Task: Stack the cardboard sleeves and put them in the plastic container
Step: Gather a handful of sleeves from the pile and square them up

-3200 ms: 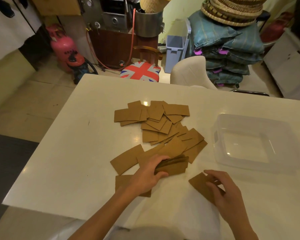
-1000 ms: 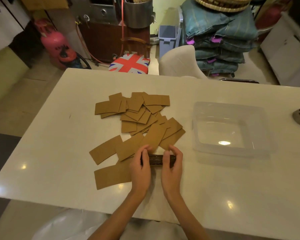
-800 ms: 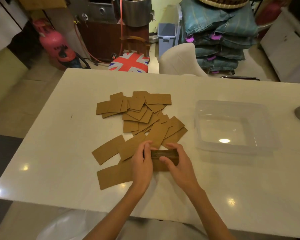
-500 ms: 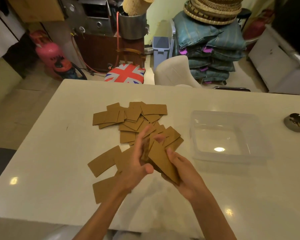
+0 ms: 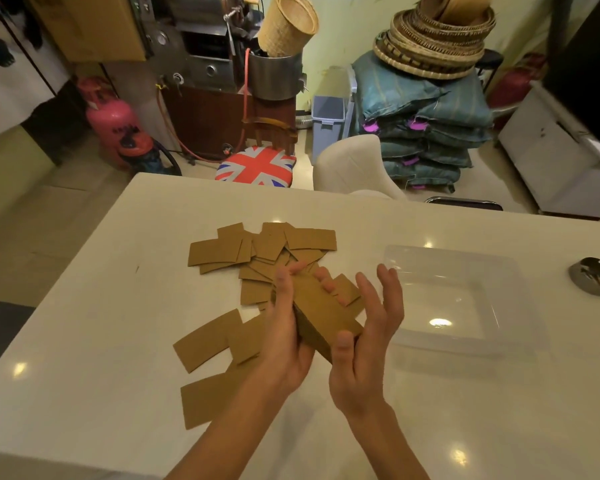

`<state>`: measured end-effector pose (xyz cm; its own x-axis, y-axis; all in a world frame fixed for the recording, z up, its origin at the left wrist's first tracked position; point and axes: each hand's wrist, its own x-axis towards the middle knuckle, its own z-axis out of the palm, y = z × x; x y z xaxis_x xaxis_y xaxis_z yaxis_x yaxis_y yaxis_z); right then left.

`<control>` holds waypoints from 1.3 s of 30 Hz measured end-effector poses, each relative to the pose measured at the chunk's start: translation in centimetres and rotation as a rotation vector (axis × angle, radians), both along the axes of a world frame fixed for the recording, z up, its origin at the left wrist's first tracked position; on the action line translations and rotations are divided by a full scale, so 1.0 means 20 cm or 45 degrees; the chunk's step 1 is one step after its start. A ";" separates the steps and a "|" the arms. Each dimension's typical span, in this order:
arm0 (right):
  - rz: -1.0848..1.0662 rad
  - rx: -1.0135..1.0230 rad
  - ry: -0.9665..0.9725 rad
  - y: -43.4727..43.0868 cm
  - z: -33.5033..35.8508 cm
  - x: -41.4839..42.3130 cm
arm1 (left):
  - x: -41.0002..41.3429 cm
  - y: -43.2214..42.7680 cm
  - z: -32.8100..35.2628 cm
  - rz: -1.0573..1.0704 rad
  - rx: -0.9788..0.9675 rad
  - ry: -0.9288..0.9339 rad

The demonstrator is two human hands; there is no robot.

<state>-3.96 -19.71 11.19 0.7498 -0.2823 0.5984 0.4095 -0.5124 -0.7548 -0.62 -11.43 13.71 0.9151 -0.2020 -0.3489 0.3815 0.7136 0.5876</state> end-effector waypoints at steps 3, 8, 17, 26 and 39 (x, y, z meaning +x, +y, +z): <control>-0.022 -0.058 -0.001 0.03 -0.03 0.00 | 0.00 -0.02 -0.04 0.093 0.177 0.067; 0.062 0.746 0.432 -0.06 -0.03 0.01 | -0.05 -0.06 -0.07 0.299 0.257 -0.016; -0.228 0.805 0.672 0.02 -0.31 -0.07 | -0.23 -0.17 -0.36 0.440 0.803 0.237; -0.263 0.667 0.724 0.01 -0.47 -0.17 | -0.32 -0.08 -0.58 0.291 1.283 -0.149; 0.249 0.869 0.879 -0.64 0.04 -0.14 | -0.04 -0.24 -0.06 -0.517 1.047 -0.689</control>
<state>-6.82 -32.43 11.92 0.9431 -0.2377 -0.2324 -0.2005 0.1509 -0.9680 -1.43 -16.17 12.49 0.9063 -0.4143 -0.0835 0.0451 -0.1016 0.9938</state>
